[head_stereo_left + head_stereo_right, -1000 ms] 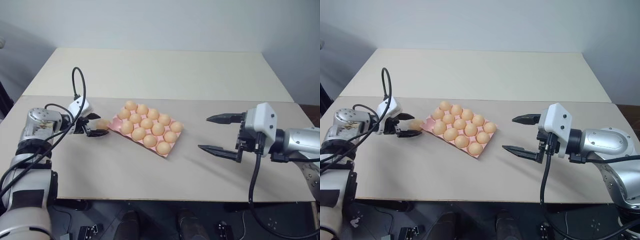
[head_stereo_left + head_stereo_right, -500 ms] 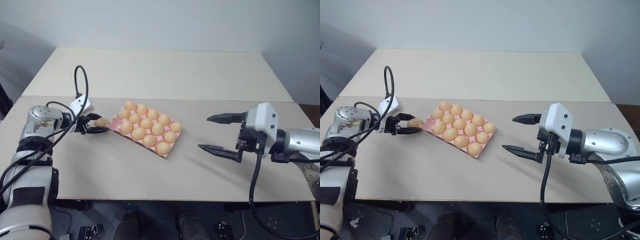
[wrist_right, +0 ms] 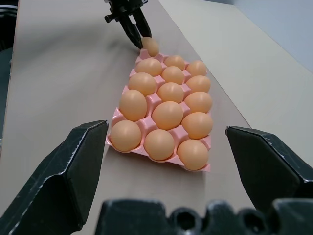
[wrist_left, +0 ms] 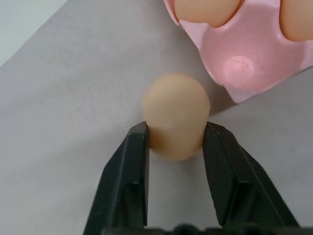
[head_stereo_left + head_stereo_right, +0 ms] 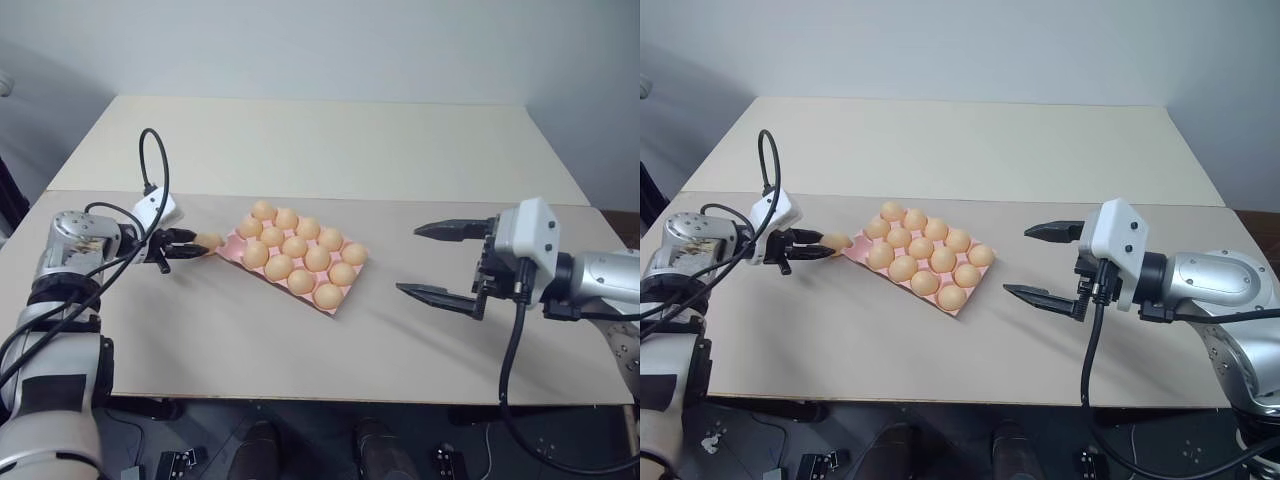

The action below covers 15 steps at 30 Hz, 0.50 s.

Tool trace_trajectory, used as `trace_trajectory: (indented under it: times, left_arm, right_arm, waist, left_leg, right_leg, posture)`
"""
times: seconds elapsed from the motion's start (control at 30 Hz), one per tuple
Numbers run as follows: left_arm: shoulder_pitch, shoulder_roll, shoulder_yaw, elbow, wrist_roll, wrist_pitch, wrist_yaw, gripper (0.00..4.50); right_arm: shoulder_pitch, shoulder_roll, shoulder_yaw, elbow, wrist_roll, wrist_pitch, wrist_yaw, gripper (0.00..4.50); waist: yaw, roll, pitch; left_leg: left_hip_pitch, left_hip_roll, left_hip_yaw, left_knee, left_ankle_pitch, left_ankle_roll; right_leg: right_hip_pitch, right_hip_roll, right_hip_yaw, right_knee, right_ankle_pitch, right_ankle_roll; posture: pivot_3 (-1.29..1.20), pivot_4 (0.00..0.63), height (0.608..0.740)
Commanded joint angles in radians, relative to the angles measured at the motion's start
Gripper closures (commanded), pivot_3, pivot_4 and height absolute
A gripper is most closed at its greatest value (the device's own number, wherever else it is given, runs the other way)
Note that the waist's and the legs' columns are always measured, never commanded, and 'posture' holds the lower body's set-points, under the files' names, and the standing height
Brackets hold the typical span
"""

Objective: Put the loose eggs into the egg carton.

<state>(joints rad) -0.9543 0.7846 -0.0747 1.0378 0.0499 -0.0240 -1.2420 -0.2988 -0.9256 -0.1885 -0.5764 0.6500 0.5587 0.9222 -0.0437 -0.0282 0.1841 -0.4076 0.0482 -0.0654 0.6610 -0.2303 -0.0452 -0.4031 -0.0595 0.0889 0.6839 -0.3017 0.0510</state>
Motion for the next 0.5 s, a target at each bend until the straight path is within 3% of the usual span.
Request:
trace_trajectory:
  times: [0.03, 0.5]
  left_arm:
    - [-0.011, 0.020, 0.022, -0.027, -0.020, -0.001, -0.029, 2.97]
    - [-0.075, 0.183, 0.079, -0.034, -0.084, -0.038, -0.275, 2.97]
  right_arm:
    - [0.000, -0.007, -0.027, -0.022, 0.015, -0.005, 0.003, 0.00]
    - [0.000, -0.005, -0.025, -0.025, 0.011, -0.010, 0.002, 0.00]
  waist:
    - [0.000, 0.000, 0.000]
    - [-0.003, 0.000, 0.000]
  left_leg:
    - [0.000, 0.000, 0.000, 0.000, 0.000, 0.000]
    - [0.000, 0.000, 0.000, 0.000, 0.000, 0.000]
  right_leg:
    - [0.000, 0.000, 0.000, 0.000, 0.000, 0.000]
    - [-0.001, 0.000, 0.000, 0.000, 0.000, 0.000]
  posture:
    - [0.00, 0.150, 0.740]
    - [0.00, 0.150, 0.740]
